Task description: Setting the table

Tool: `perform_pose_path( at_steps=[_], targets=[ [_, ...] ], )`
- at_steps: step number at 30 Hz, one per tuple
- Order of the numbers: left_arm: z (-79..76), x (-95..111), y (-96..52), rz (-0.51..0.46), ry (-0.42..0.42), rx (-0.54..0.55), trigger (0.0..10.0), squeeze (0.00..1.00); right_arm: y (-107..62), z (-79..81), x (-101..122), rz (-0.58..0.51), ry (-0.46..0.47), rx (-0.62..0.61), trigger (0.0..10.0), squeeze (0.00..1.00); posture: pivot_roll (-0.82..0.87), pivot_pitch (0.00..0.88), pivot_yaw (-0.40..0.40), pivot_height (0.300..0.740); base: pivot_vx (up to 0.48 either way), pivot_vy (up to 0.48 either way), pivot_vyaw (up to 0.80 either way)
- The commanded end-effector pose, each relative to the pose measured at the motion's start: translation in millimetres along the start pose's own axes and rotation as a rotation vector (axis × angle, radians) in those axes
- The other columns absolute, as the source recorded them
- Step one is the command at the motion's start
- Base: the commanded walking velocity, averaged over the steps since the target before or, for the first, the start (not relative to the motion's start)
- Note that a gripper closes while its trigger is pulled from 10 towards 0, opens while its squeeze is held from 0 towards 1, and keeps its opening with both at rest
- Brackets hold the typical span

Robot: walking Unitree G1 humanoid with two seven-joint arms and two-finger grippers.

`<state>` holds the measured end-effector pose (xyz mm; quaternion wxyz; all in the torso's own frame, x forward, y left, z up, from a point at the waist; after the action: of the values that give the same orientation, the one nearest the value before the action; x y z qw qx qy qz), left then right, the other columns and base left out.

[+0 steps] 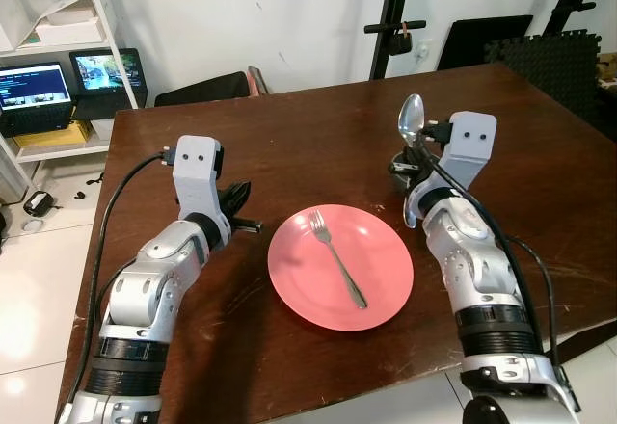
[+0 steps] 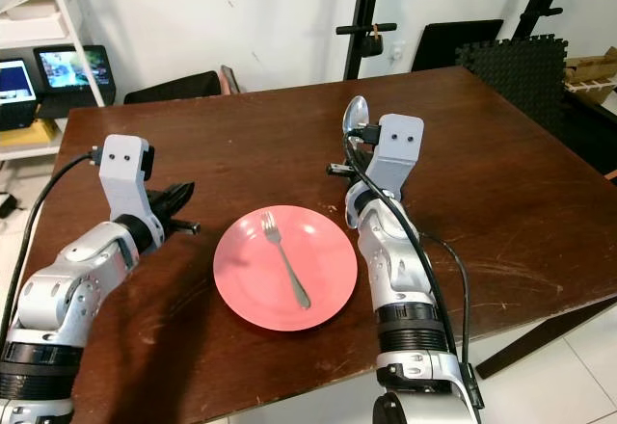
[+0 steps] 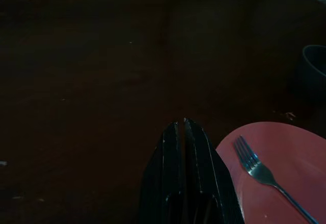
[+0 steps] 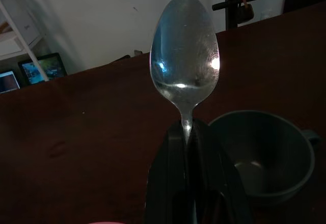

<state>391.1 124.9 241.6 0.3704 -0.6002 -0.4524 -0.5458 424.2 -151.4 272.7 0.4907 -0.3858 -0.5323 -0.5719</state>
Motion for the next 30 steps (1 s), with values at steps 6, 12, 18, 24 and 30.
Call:
perform_pose_path(
  at_steps=[6, 12, 18, 24, 30],
  targets=[
    [2.5, -6.9, 0.0, 0.016, -0.002, 0.014, 10.0, 0.00, 1.2, 2.5, 0.3, -0.005, -0.008, 0.003, 10.0, 0.00, -0.04, 0.143, 0.097, 0.740, -0.201, 0.000, 0.00],
    [3.9, -6.7, -0.2, 0.017, -0.002, 0.020, 10.0, 0.00, 1.2, 2.8, 0.2, -0.004, -0.008, 0.004, 10.0, 0.00, -0.04, 0.145, 0.096, 0.740, -0.465, 0.000, 0.00],
    [5.4, -6.1, -0.2, 0.015, -0.008, 0.025, 10.0, 0.00, 1.1, 3.4, 0.1, -0.003, -0.008, 0.005, 10.0, 0.00, -0.04, 0.148, 0.095, 0.740, -0.461, 0.000, 0.00],
    [6.1, -6.5, -0.1, 0.016, -0.009, 0.027, 10.0, 0.00, 1.1, 3.8, -0.1, -0.002, -0.007, 0.006, 10.0, 0.00, -0.04, 0.149, 0.094, 0.740, -0.444, 0.000, 0.00],
    [6.3, -7.0, -0.1, 0.017, -0.009, 0.029, 10.0, 0.00, 0.8, 3.9, -0.4, -0.001, -0.008, 0.006, 10.0, 0.00, -0.04, 0.149, 0.094, 0.740, -0.438, 0.000, 0.00]
  ],
)
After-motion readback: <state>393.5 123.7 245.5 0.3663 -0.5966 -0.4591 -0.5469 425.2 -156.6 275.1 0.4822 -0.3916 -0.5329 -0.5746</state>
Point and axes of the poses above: a point about 5 cm out from each wrist's last joint towards the gripper, its own y axis pointing out of the wrist towards the gripper, its own x axis along the axis of the wrist's last joint, z = x × y, the point moved 4 cm from there along y, pointing out of the wrist towards the gripper, and after that the axes turned 2 degrees about -y, right-handed, at the moved point
